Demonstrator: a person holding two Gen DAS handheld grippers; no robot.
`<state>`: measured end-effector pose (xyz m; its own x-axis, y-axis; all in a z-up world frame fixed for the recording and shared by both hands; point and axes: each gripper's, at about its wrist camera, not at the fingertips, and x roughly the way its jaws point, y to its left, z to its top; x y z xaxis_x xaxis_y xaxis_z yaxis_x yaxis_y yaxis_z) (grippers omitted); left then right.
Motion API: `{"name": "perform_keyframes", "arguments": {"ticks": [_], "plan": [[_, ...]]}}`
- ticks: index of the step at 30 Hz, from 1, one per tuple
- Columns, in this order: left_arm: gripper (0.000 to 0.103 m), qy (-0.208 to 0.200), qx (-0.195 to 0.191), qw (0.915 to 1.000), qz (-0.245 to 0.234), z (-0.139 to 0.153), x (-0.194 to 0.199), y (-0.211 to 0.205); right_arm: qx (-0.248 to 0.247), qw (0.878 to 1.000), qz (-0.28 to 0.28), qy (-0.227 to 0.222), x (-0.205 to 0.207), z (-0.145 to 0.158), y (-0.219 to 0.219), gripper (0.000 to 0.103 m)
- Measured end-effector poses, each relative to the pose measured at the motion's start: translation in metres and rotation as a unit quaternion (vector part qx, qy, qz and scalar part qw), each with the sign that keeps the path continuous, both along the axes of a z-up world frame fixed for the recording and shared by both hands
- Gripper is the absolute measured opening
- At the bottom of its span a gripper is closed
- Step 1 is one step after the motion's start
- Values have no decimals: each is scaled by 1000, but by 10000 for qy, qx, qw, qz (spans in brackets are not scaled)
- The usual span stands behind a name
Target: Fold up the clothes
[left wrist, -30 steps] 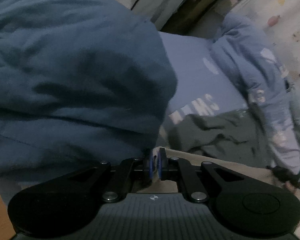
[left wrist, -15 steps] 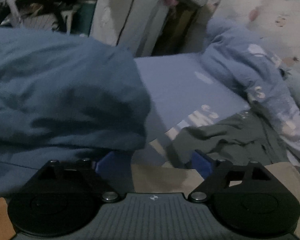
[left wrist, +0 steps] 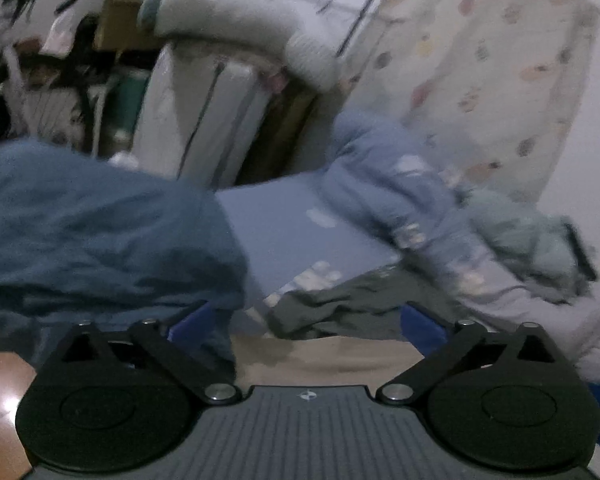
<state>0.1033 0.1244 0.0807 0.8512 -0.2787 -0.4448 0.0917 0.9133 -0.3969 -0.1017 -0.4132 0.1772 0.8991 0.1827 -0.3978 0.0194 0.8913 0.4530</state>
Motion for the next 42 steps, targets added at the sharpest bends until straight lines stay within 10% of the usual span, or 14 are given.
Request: {"name": "perform_keyframes", "arguments": {"ticks": [8, 18, 21, 24, 32, 42], "plan": [[103, -162, -64, 9917, -1275, 25, -80, -61, -1692, 9792, 887, 685, -129, -69, 109, 93], [103, 913, -72, 9725, -2141, -45, -113, -155, -4358, 8602, 2445, 1022, -149, -203, 208, 59], [103, 1231, -203, 9704, -2065, -68, -115, -169, -4543, 8494, 2435, 1135, -146, -222, 210, 40], [103, 1567, -348, 9671, -1975, -91, -116, -181, -4290, 8683, 2100, 1338, -144, -223, 196, 8], [103, 2392, -803, 9500, -1839, -147, -128, -210, -3410, 9155, 1114, 1819, -148, -217, 131, 4], [99, 2810, -585, 9275, -2397, -196, -144, -265, -3212, 9225, 717, 2018, -160, -228, 108, 4]]}}
